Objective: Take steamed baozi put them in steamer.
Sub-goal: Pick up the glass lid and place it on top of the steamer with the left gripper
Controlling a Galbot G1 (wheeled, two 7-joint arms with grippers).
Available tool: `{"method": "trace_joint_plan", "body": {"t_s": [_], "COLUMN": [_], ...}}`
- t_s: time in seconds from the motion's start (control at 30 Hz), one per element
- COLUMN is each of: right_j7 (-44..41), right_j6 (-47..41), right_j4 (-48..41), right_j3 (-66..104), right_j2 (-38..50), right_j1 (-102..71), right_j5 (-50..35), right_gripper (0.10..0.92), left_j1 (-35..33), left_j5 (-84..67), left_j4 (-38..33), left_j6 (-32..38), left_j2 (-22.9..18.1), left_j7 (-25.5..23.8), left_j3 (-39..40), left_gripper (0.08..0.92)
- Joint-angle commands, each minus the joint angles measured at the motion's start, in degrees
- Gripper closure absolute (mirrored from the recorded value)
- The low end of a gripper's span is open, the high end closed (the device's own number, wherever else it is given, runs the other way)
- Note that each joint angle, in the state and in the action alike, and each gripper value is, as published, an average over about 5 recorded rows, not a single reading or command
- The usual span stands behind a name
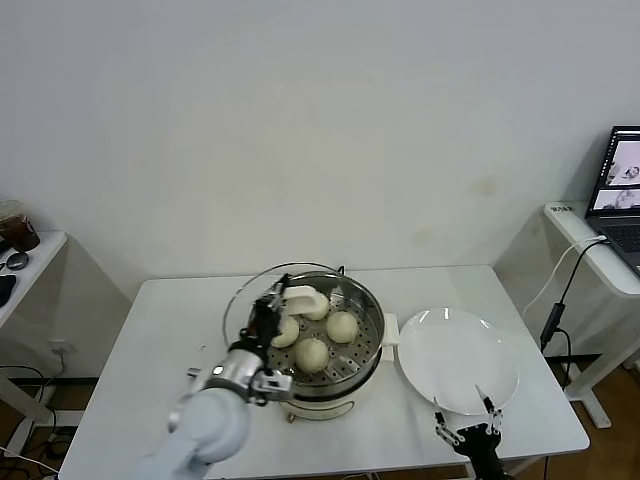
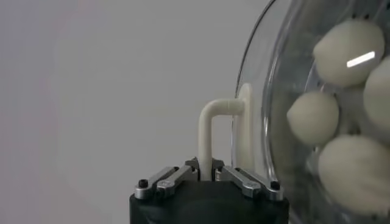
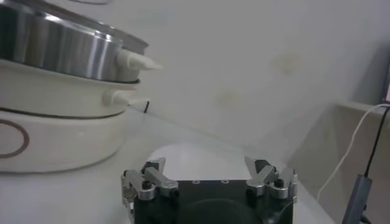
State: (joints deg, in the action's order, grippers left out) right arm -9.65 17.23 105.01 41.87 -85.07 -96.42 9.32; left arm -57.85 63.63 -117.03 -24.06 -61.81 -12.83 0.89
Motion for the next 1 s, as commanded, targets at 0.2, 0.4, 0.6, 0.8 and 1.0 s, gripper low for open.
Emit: {"method": "trace_joint_plan", "body": {"t_s": [0.2,0.4,0.6,0.8,1.0], "right_j7": [0.09,0.03,-0.02,-0.09,-0.14], "right_j6": [0.53,0.66,0.77,0.85,0.96], "right_j4": [-0.8,-0.58,-0.56,-0.45,-0.53], "right_j3": [-0.3,-0.42,-0.8,-1.05,-1.34], "right_j2": [-0.3,-0.2,-0.18,-0.09,0.07], "right_j1": [0.09,-0.26,-0.57,-0.84,-0.93], "right_j5": [1.44,1.49,1.64,1.77,1.8], "right_gripper": [0.203,0.203,0.203,0.203,0.203], "left_j1": [4.51,3.31,3.02,3.03,3.18], "left_j5": [13.41,13.19,12.02,10.78,9.97], "left_j4": [4.31,4.56,5.12,6.03,6.86], "left_j6": [-2.46,-1.8,-1.72,-1.66,-1.62], "left_j2": [-6.87,-5.77,-5.49,-5.44,-5.45], "left_j7": [-4.0,-3.69,-3.39,-2.86,-2.41], "left_j3": [9.87,8.4,7.79,7.21,6.85], "left_gripper": [0.826,0.826,0.826,0.826,0.826]}}
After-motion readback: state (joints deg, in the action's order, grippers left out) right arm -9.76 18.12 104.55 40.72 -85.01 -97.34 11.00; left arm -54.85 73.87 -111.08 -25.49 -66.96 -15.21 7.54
